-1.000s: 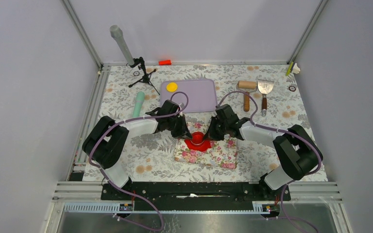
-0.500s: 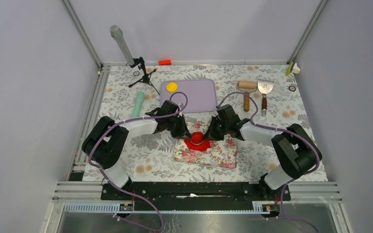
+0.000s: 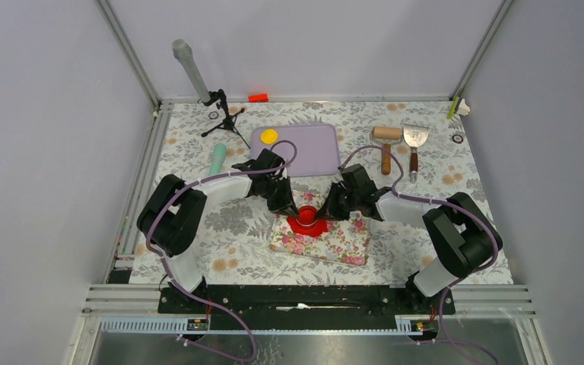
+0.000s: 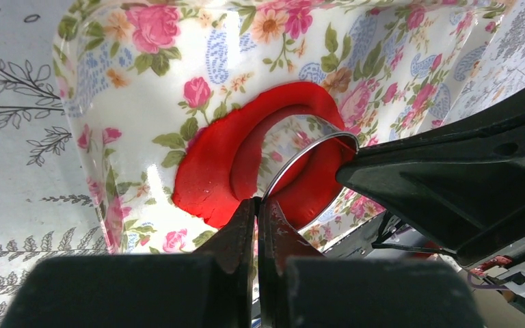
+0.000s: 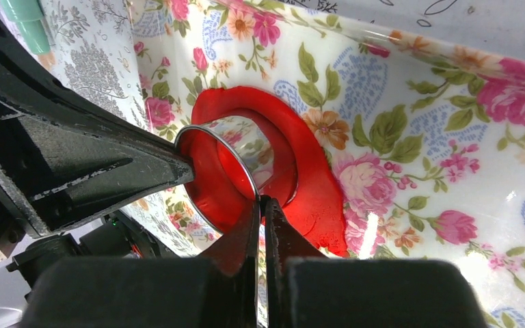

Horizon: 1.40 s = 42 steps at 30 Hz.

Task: Roll out the dumpling wrappers from the dough
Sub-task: Press the dumpling wrapper on the work surface.

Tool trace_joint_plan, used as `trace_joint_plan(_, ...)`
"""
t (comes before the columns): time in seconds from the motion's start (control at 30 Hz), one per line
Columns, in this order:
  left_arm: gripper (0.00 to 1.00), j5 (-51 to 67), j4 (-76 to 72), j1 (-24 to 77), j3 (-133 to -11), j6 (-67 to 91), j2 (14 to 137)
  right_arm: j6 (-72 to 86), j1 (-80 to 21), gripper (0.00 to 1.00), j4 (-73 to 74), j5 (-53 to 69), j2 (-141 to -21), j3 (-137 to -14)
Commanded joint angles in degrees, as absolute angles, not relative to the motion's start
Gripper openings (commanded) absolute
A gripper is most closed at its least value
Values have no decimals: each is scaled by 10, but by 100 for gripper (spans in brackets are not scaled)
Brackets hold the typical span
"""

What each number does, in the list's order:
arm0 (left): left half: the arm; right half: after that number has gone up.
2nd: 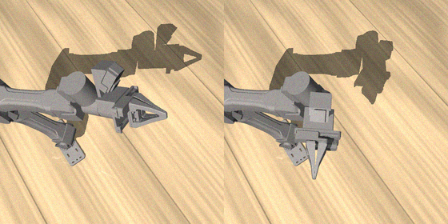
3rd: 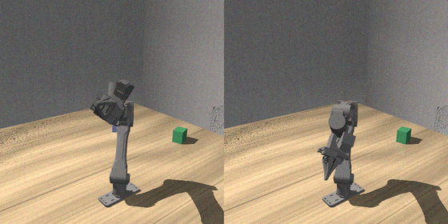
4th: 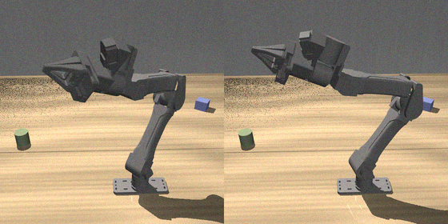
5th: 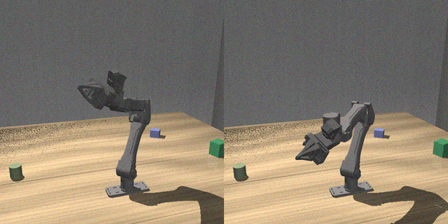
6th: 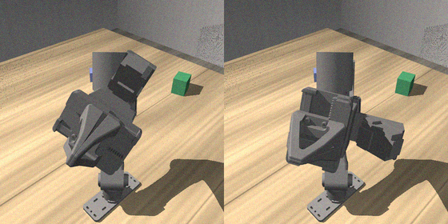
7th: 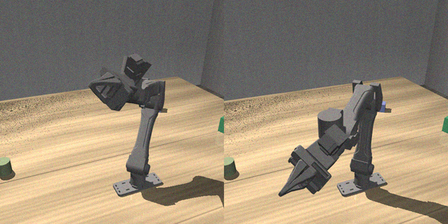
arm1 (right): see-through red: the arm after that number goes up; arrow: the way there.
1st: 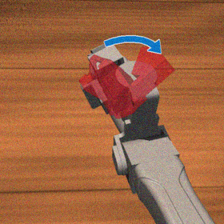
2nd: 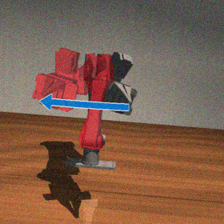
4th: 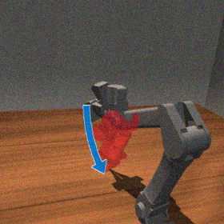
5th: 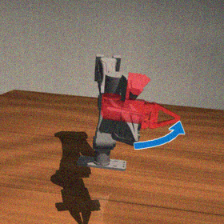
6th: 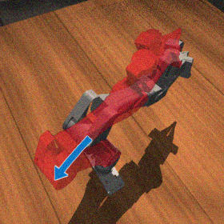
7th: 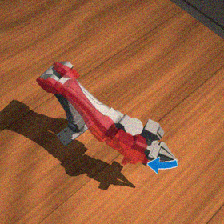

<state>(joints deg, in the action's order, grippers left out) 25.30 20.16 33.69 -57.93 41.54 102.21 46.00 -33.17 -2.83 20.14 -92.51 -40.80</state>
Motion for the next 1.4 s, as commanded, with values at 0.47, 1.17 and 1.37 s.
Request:
trace_joint_plan(0.47, 0, 88, 299, 409, -498, 365, 1106, 443, -332, 0, 127, 94, -1066, -424)
trace_joint_plan(1.17, 0, 104, 322, 412, -616, 327, 1162, 428, -332, 0, 134, 109, -1017, -380)
trace_joint_plan(1.37, 0, 111, 339, 413, -668, 299, 1192, 453, -356, 0, 140, 117, -984, -373)
